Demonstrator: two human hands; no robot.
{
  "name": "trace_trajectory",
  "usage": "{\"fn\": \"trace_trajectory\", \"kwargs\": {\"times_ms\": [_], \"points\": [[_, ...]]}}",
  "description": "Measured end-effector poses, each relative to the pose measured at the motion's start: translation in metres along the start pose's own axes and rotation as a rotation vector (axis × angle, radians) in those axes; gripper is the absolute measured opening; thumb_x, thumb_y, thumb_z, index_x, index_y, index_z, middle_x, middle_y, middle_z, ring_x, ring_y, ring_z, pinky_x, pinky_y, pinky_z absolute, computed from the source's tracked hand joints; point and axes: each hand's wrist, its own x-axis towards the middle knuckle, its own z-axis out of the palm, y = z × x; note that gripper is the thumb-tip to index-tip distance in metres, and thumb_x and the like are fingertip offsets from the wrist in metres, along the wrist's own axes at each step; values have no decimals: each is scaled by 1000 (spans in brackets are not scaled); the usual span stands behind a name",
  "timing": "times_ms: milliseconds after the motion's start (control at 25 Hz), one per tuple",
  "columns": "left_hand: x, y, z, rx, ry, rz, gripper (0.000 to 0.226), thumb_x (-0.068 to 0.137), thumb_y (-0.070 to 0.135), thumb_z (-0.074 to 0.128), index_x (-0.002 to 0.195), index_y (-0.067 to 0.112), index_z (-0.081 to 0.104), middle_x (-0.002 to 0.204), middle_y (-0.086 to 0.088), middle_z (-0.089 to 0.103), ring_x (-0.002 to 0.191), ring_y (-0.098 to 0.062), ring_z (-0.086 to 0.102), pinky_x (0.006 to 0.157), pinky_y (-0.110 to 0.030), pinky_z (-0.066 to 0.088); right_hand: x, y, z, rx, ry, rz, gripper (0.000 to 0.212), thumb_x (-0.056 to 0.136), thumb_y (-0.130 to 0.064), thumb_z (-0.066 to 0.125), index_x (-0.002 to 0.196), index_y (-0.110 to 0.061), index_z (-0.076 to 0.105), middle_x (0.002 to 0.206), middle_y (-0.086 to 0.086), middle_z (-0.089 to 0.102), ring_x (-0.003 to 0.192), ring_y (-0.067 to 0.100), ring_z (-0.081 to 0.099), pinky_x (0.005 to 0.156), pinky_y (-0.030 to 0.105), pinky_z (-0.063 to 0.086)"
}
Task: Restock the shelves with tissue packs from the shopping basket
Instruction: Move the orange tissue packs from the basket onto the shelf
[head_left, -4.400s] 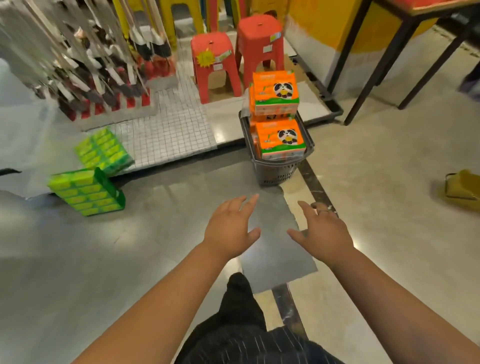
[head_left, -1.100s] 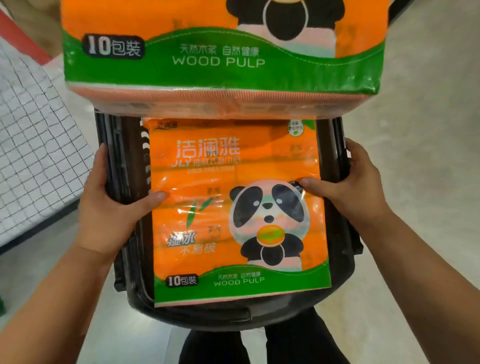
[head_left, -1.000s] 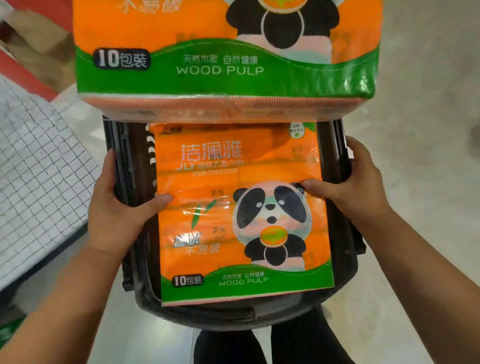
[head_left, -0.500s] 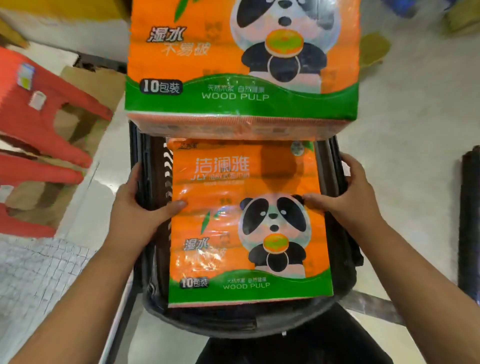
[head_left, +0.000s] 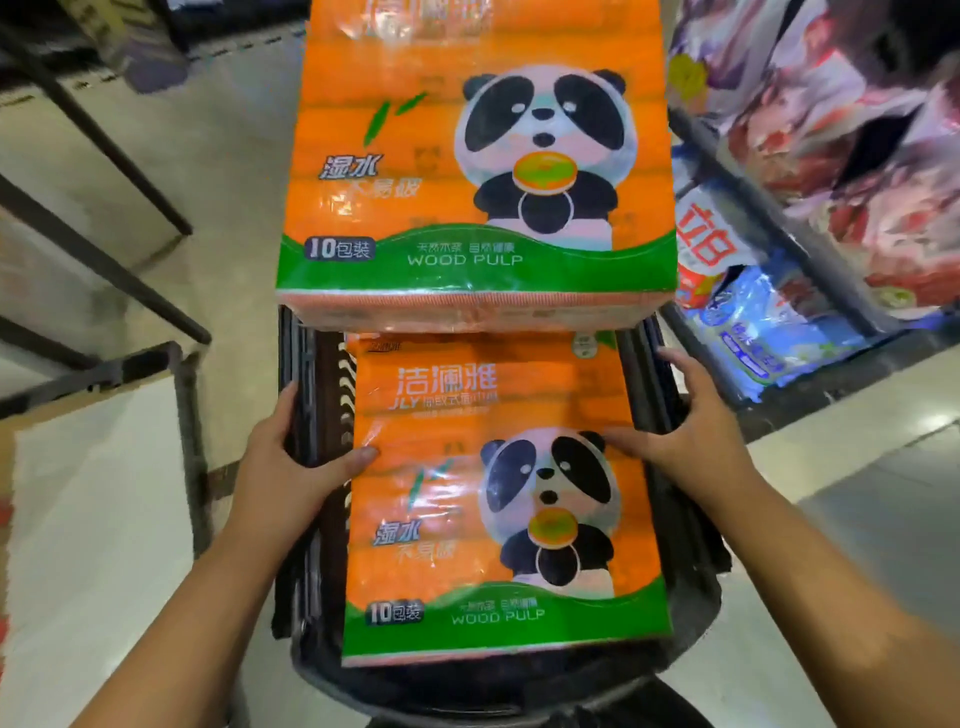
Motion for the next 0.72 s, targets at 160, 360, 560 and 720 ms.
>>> {"fn": "trace_trajectory", "kwargs": {"times_ms": [160,360,560,720], "points": [[-39,41,82,78,-180,118,124,45,58,88,150,29,29,145,4,42,129,-10,42,108,-37,36,-83,66,-92,66,189,103,106,49,-46,90,140,-32,37,113,-11,58,103,14,60,86,27,48],[-102,99,190,83,-432,245,115,50,43,85,150,24,30,144,5,46,127,-12,48,109,-42,39,-198,138,-186,199,389,265,104,44,-55,84,135,-42,36,124,-1,60,104,19,64,90,46,54],[-153,149,306,140,-682,361,114,53,47,84,150,26,29,145,5,46,127,-13,48,108,-43,41,-286,195,-257,210,633,412,105,45,-49,82,139,-35,37,126,1,59,101,18,63,83,32,52],[-184,192,408,167,-884,428,113,52,45,82,150,27,30,132,19,50,118,-2,52,104,-35,43,-331,235,-308,256,808,545,110,41,-64,81,138,-39,37,129,2,59,110,22,61,95,43,51]]}}
